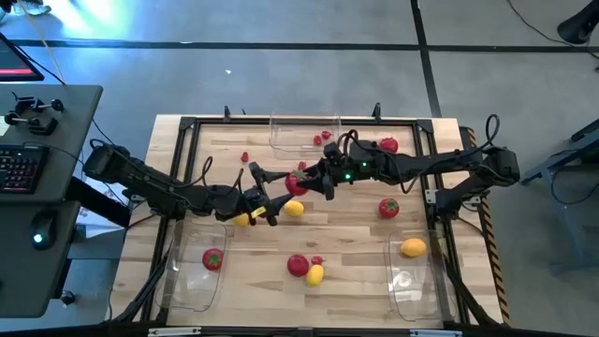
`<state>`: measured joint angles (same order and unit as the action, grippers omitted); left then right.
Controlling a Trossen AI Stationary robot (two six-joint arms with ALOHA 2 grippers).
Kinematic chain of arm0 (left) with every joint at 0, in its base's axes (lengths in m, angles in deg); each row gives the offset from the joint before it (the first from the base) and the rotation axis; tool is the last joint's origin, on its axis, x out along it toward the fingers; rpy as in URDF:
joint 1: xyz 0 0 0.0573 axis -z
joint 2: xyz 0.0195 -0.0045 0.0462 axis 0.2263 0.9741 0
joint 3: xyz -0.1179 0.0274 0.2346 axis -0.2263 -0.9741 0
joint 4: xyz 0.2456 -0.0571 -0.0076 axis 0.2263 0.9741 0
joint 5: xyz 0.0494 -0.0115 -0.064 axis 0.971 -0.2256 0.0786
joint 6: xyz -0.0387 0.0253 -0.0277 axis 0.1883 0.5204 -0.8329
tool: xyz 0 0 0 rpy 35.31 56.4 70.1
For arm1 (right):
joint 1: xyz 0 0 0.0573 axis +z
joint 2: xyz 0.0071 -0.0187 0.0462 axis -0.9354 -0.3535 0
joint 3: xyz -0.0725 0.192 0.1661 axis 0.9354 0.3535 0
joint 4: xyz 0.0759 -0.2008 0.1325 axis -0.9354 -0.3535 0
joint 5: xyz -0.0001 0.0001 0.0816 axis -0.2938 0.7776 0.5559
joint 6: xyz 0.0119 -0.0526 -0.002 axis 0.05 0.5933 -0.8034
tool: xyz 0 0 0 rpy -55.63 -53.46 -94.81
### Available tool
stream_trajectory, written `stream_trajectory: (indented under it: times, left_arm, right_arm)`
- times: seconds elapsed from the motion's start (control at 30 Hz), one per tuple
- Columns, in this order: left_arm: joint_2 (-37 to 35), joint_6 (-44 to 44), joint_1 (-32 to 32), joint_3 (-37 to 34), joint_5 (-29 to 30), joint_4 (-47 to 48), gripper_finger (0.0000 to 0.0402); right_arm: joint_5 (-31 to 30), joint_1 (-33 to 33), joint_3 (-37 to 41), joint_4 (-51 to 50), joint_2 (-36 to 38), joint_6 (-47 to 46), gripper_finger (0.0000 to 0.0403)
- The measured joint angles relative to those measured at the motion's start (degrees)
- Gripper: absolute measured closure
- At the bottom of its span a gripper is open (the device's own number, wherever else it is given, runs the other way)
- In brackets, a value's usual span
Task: Sort produce into baskets
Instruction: Put the red tomato into the bottom left transparent bin
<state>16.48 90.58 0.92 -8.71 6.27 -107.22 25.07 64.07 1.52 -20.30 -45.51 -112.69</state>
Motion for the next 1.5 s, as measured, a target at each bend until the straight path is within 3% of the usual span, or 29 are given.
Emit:
stream_trajectory:
  times: [0.17,0.53,0.87,1.0,1.23,1.5]
  left_arm:
    - [0.0,1.0,0.0,0.1,-0.9,0.3,0.0114]
    - [0.1,3.0,0.5,0.2,-0.6,3.1,0.0158]
    - [0.0,2.8,0.7,0.5,0.9,5.3,0.0163]
    - [-0.5,1.1,0.7,0.5,1.1,7.9,0.0163]
    - [-2.5,-2.4,0.1,0.4,1.4,15.3,0.0163]
    - [-9.2,-10.0,0.2,1.3,0.5,30.6,0.0163]
  right_arm:
    - [0.1,0.0,0.0,-0.3,0.0,0.5,0.0161]
    - [-3.4,0.1,-0.1,-3.5,-0.2,3.8,0.0105]
    - [-4.1,0.0,-0.1,-7.8,4.4,10.0,0.01]
    - [-6.5,-0.6,-0.1,-14.6,7.6,14.8,0.0107]
    - [-17.7,-1.2,0.0,-27.0,7.6,20.7,0.0177]
    - [-21.7,-1.2,0.0,-24.1,3.1,28.4,0.0335]
